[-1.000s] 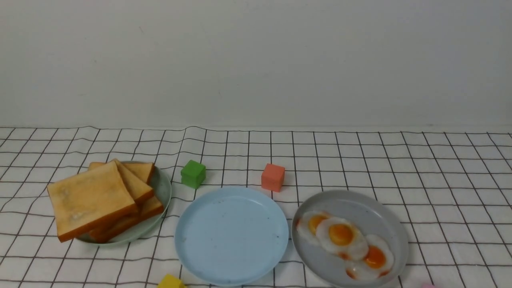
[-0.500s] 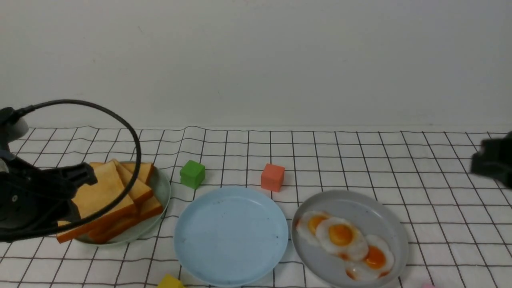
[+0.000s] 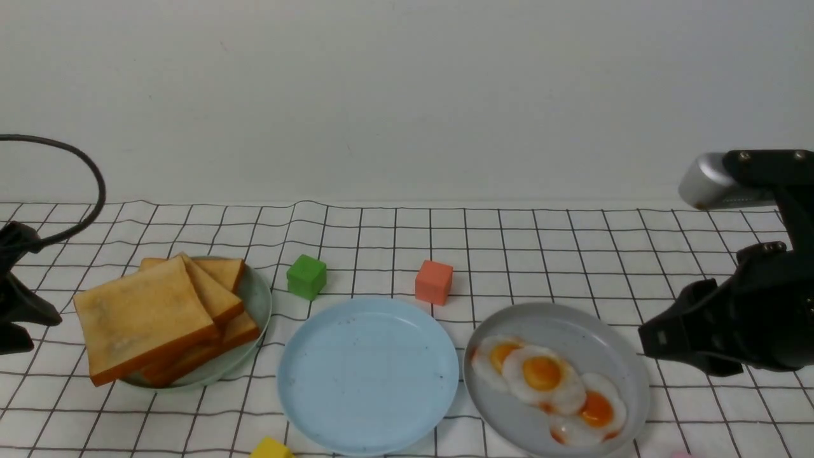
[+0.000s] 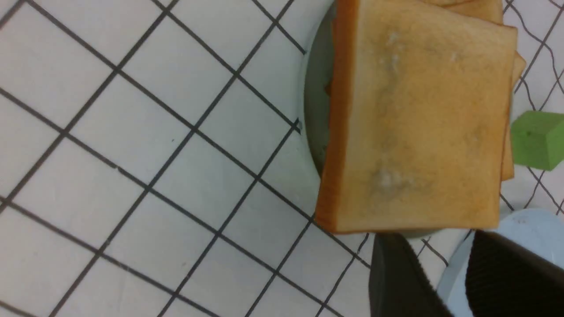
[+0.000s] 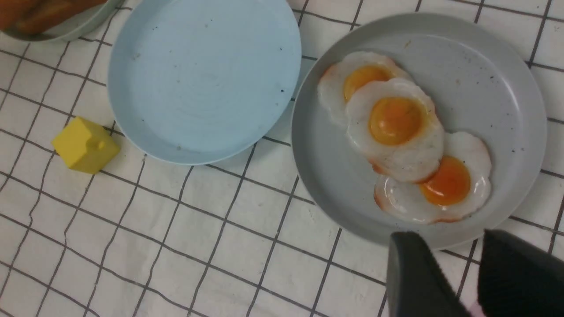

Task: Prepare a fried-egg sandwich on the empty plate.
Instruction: Use the left arm to grab a slice of bread, then use the left arm to put a slice of bread into the empty plate in the middle, then use the right arm to grab a fried egg

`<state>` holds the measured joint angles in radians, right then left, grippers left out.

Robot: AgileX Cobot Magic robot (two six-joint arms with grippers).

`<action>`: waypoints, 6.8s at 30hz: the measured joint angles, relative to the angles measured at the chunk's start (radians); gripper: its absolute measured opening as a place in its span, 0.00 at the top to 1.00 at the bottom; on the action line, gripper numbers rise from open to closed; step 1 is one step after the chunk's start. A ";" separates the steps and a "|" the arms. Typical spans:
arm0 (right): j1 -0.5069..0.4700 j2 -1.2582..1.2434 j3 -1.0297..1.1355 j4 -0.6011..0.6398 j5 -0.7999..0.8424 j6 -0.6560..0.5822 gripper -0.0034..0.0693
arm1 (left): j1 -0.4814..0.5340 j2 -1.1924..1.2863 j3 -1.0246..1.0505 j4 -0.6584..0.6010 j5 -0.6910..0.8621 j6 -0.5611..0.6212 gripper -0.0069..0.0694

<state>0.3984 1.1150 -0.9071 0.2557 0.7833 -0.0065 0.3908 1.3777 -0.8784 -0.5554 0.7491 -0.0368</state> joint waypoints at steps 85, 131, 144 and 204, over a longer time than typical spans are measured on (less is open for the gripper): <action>0.001 0.000 0.000 0.000 0.074 -0.001 0.61 | 0.022 0.112 -0.009 -0.520 0.033 0.766 0.75; 0.001 0.002 0.000 0.017 0.059 -0.020 0.50 | -0.580 0.344 -0.009 -0.630 -0.239 0.939 0.30; 0.001 0.286 -0.150 -0.058 0.065 -0.066 0.48 | -0.581 -0.161 -0.009 -0.242 0.046 0.732 0.72; -0.129 0.796 -0.280 0.153 -0.110 -0.435 0.92 | -0.860 -0.506 0.143 0.096 -0.045 0.394 0.93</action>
<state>0.2696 1.9113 -1.1870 0.4087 0.6732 -0.4410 -0.4695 0.8720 -0.7356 -0.4595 0.7039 0.3577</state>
